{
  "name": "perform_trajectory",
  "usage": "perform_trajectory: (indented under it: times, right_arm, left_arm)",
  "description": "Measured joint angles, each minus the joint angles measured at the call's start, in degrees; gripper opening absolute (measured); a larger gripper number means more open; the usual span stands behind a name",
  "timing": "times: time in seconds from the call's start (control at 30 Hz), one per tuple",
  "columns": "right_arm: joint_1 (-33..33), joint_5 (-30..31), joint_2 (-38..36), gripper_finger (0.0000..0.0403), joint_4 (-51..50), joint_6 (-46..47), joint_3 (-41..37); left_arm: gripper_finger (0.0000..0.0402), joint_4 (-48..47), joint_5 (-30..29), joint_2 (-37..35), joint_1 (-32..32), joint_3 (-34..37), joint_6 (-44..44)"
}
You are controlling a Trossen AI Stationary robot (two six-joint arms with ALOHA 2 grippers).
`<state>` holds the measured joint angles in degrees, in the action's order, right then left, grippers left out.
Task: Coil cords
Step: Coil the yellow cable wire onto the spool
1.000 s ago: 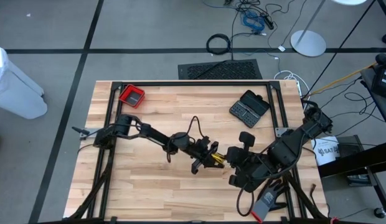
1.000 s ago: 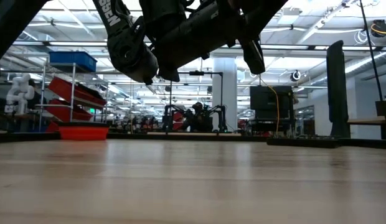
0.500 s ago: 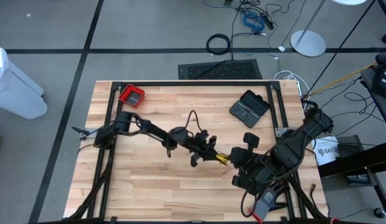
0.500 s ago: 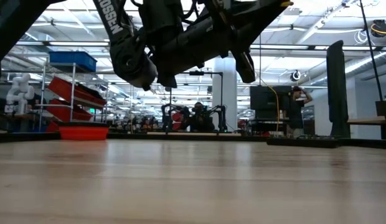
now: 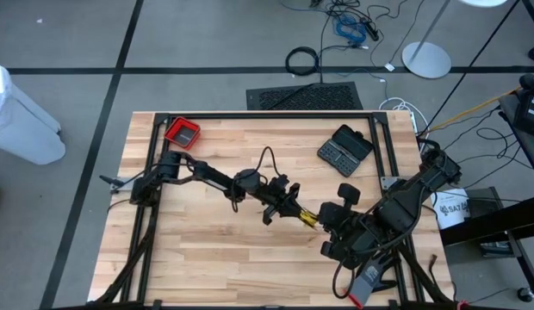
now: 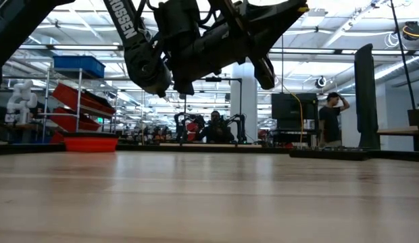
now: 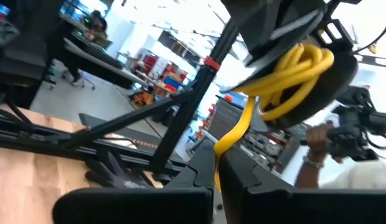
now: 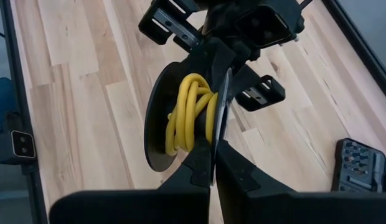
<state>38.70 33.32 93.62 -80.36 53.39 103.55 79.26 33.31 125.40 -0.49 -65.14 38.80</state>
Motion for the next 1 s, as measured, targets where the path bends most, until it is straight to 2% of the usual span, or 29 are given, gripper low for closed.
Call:
perform_trajectory:
  times: [0.13,0.3,0.53,0.63,1.0]
  right_arm:
    - [0.0,-0.1,0.0,0.0,0.0,0.0,0.0]
    - [0.0,0.4,0.0,0.0,-0.7,0.0,0.0]
    - [0.1,0.6,0.0,0.0,-0.7,0.0,0.0]
    - [0.1,0.7,0.0,0.0,-0.7,0.0,0.0]
    - [0.1,1.1,0.0,0.0,-0.8,0.0,0.0]
  left_arm:
    - [0.0009,-0.2,2.6,0.0,0.0,0.0,1.3]
    - [0.002,-0.3,2.2,0.0,0.0,0.0,0.0]
    - [0.0105,-2.5,0.1,0.0,-0.2,0.0,-2.7]
    - [0.0128,-2.6,0.0,0.0,0.0,0.0,-3.0]
    - [0.0134,-7.3,2.5,0.0,1.6,0.0,-1.6]
